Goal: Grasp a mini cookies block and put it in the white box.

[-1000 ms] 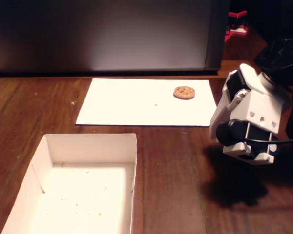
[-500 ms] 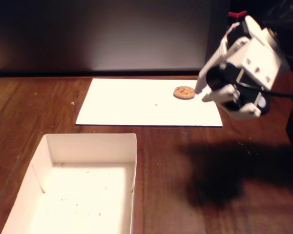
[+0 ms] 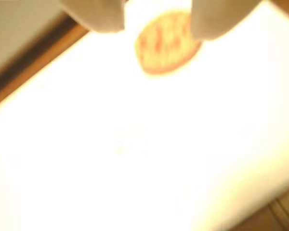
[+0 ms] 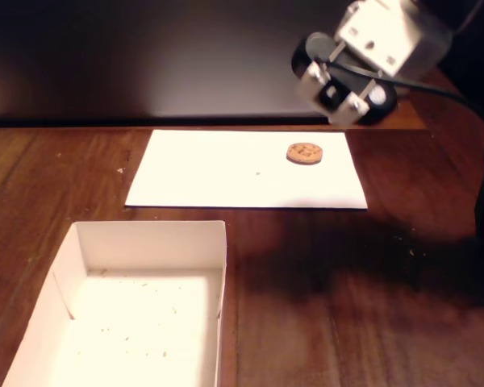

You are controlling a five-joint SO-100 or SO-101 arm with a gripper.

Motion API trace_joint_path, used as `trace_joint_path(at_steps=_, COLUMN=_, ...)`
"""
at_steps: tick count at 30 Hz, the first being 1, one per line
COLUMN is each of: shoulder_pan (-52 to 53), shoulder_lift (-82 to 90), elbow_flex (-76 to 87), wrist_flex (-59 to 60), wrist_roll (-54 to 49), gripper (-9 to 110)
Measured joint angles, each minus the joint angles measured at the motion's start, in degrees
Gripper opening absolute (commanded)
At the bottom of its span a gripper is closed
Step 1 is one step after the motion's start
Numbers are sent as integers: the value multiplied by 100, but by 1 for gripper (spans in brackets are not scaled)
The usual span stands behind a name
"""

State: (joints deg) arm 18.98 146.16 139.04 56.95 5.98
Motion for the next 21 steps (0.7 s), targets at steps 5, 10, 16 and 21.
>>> trace_joint_path(at_steps=5, shoulder_pan=299, shoulder_lift=-677, elbow_flex=-888, wrist_flex=466, wrist_roll=0, gripper=9)
trace_joint_path(at_steps=10, shoulder_pan=659, shoulder_lift=-1292, elbow_flex=-1521, wrist_flex=773, wrist_roll=0, gripper=9)
trace_joint_path(at_steps=16, shoulder_pan=1090, shoulder_lift=-2241, elbow_flex=-2364, wrist_flex=1292, wrist_roll=114, gripper=9)
trace_joint_path(at_steps=21, shoulder_pan=1389, shoulder_lift=-3234, elbow_flex=-3296, wrist_flex=1934, wrist_roll=272, gripper=9)
